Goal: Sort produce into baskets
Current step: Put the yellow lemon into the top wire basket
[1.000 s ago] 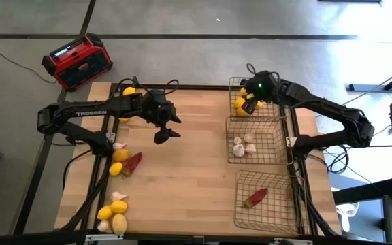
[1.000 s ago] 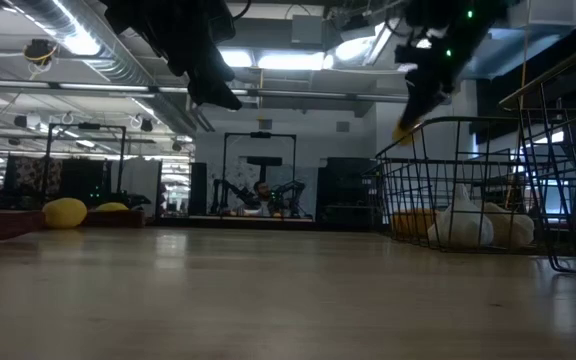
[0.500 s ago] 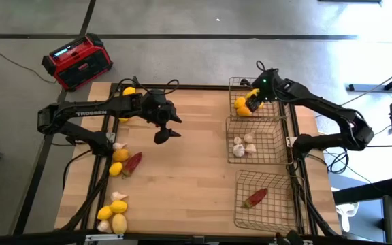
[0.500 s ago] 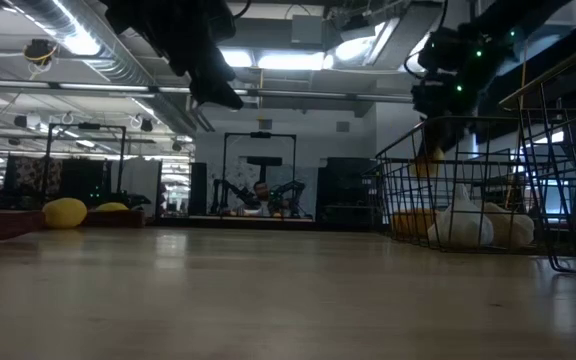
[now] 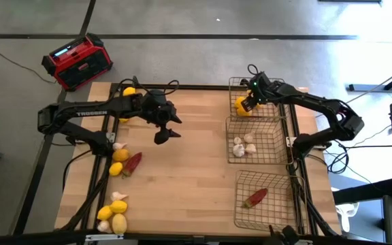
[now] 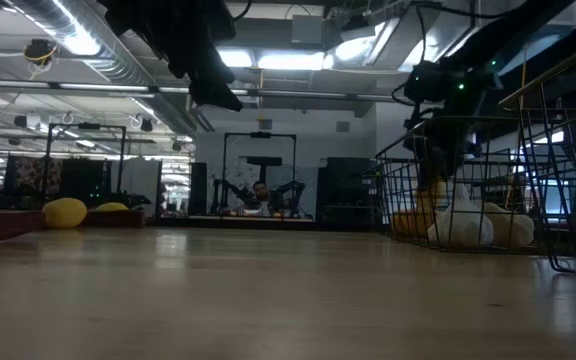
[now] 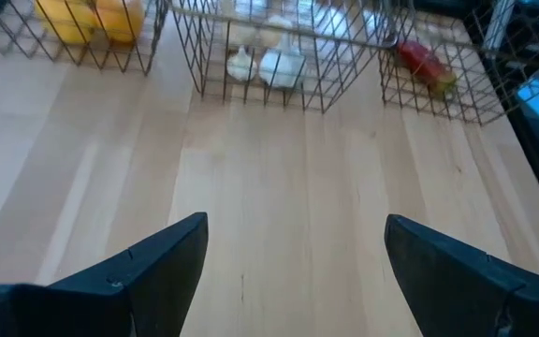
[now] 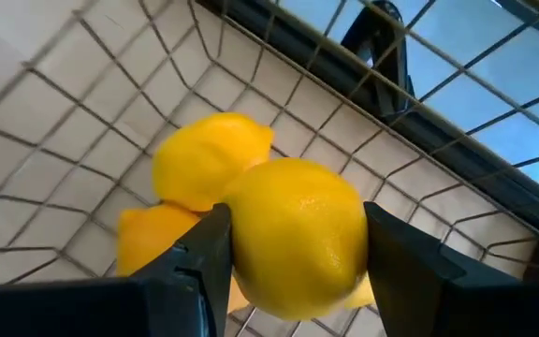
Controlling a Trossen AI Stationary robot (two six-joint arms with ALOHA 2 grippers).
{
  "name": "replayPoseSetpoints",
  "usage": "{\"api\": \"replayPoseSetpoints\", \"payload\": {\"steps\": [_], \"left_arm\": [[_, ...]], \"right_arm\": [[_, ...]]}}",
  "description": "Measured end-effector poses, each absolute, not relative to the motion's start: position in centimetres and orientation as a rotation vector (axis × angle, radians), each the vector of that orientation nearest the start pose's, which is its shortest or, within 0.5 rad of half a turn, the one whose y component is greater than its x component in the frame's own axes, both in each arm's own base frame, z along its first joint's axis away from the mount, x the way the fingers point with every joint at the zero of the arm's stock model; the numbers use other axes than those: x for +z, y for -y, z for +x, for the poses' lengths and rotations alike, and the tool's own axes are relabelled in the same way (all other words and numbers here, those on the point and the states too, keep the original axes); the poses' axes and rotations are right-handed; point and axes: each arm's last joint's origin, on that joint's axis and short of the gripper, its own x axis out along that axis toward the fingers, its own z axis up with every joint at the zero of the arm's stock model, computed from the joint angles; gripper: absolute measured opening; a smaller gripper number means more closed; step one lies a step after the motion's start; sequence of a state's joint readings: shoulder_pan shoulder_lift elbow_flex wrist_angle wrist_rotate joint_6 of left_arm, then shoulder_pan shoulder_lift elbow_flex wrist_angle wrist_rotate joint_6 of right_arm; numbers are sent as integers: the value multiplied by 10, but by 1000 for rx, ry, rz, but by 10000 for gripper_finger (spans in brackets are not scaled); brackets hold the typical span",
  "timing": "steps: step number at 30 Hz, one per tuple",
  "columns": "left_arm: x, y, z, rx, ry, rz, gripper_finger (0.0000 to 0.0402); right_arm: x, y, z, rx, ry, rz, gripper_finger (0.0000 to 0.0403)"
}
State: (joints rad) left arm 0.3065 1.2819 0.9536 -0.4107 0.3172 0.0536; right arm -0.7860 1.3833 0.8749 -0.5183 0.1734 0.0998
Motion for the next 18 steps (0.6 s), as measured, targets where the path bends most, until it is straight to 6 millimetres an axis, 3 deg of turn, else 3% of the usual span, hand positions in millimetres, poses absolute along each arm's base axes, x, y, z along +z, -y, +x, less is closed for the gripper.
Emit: {"api": "replayPoseSetpoints", "payload": {"steps": [9,18], "left_arm": [[265,-72,257,-29,-706,-176,322],[267,-72,258,-28,-689,-173,321]], "right_arm": [[194,197,190,-915,-1034,423,184],[192,199,192,-908,-1029,424,184]]}}
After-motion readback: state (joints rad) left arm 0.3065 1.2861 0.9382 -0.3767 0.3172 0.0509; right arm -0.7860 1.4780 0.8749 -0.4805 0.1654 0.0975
